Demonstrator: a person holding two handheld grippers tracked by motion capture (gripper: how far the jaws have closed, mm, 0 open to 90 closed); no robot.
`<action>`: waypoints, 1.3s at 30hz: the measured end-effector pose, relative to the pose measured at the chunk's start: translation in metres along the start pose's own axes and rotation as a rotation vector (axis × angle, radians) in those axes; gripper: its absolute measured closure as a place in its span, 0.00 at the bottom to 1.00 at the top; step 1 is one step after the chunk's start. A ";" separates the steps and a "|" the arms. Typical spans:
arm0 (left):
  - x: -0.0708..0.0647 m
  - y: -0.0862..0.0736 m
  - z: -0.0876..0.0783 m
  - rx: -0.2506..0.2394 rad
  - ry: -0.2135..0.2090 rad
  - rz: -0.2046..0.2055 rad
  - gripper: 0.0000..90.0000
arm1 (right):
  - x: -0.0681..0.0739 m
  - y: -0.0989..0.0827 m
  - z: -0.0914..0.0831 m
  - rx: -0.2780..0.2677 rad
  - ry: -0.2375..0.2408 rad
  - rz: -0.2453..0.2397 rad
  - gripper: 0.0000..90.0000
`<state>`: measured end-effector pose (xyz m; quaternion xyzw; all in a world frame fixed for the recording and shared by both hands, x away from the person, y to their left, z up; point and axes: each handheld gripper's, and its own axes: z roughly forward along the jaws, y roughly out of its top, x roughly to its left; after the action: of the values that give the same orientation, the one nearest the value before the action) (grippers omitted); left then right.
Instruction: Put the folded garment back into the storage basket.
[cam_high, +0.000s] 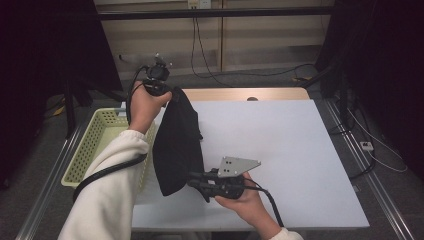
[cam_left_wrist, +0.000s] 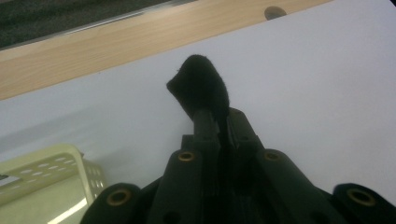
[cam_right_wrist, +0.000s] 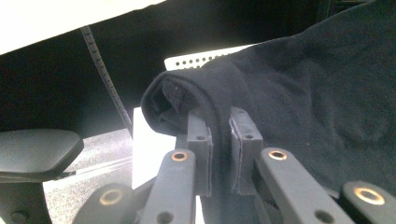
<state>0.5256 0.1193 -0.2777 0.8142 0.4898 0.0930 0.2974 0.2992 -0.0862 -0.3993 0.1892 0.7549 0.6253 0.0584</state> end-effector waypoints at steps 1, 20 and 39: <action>0.000 0.000 -0.001 -0.004 -0.001 -0.003 0.94 | 0.000 0.001 0.001 0.000 0.002 -0.003 0.90; 0.008 0.004 -0.012 0.013 0.022 0.011 0.94 | 0.000 0.010 0.010 -0.028 0.011 -0.008 0.91; 0.019 0.004 -0.024 0.018 0.041 0.005 0.94 | 0.003 0.018 0.025 -0.039 0.024 -0.023 0.90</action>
<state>0.5275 0.1439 -0.2583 0.8159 0.4947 0.1062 0.2798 0.3078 -0.0596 -0.3865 0.1719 0.7452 0.6415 0.0601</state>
